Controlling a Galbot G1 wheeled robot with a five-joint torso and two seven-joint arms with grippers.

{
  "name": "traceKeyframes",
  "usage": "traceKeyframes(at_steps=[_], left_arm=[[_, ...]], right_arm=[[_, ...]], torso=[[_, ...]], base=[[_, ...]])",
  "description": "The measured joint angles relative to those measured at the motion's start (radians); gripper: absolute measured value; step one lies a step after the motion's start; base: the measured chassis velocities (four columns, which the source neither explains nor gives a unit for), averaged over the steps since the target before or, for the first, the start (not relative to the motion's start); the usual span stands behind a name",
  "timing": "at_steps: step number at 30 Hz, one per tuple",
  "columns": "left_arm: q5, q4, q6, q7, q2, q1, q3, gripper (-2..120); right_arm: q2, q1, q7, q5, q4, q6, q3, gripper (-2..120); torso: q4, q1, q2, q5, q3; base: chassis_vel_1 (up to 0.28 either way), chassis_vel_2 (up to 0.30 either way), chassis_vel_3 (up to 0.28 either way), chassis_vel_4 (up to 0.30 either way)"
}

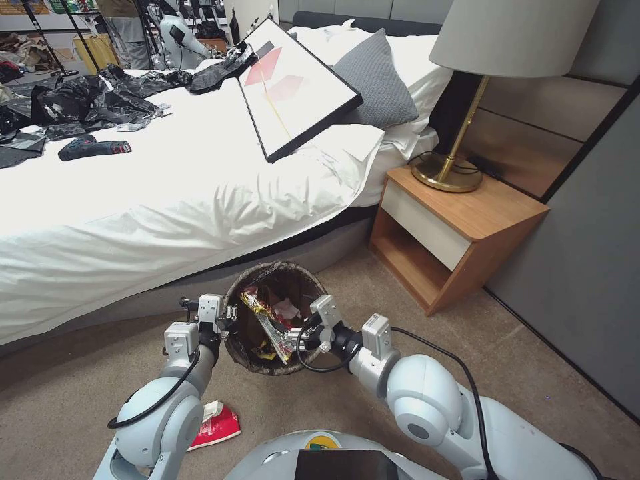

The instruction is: Pick up the trash bin, then pick up the garbage from the floor and place it into the trash bin.

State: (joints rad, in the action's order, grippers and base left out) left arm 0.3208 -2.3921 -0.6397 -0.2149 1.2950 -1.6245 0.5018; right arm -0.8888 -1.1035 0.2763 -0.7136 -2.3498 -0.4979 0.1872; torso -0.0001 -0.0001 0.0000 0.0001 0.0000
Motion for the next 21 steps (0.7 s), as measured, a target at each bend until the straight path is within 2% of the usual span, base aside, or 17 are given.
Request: traceKeyframes(at_steps=[8,9,15,17,18,19,21], left_arm=[[0.000,-0.002,0.001,0.000,-0.001,-0.009,0.007,5],[0.000,-0.003,0.002,0.000,-0.002,-0.014,0.011,5],[0.002,-0.016,0.005,0.000,-0.001,-0.027,0.020,5],[0.002,-0.021,0.008,0.001,0.003,-0.036,0.023,5],[0.000,-0.026,0.010,0.001,0.007,-0.044,0.024,5],[0.000,-0.026,0.010,0.001,0.007,-0.044,0.024,5],[-0.007,-0.032,0.015,0.002,0.014,-0.049,0.025,5]], right_arm=[[0.014,-0.063,-0.006,0.000,-0.059,0.014,-0.131,100],[0.018,-0.089,-0.007,-0.001,-0.090,0.022,-0.194,100],[0.012,-0.148,0.008,0.026,-0.129,0.072,-0.316,100],[-0.002,-0.195,0.003,0.059,-0.132,0.093,-0.397,100],[-0.019,-0.245,-0.003,0.094,-0.134,0.112,-0.473,100],[-0.019,-0.245,-0.003,0.094,-0.134,0.112,-0.473,100],[-0.054,-0.324,-0.023,0.169,-0.137,0.155,-0.573,100]], torso=[[0.0001,0.000,0.000,0.0001,0.000],[0.0000,0.000,0.000,0.0001,0.000],[0.0002,0.000,0.000,0.0000,0.000],[0.0001,0.000,0.000,0.0001,0.000],[0.0000,0.000,0.000,0.0001,0.000],[0.0000,0.000,0.000,0.0001,0.000],[0.0000,0.000,0.000,0.0001,0.000]], base=[[0.000,0.000,0.000,0.000],[0.000,0.000,0.000,0.000],[0.000,0.000,0.000,0.000],[0.000,0.000,0.000,0.000],[0.000,0.000,0.000,0.000],[0.000,0.000,0.000,0.000],[0.000,0.000,0.000,0.000]])
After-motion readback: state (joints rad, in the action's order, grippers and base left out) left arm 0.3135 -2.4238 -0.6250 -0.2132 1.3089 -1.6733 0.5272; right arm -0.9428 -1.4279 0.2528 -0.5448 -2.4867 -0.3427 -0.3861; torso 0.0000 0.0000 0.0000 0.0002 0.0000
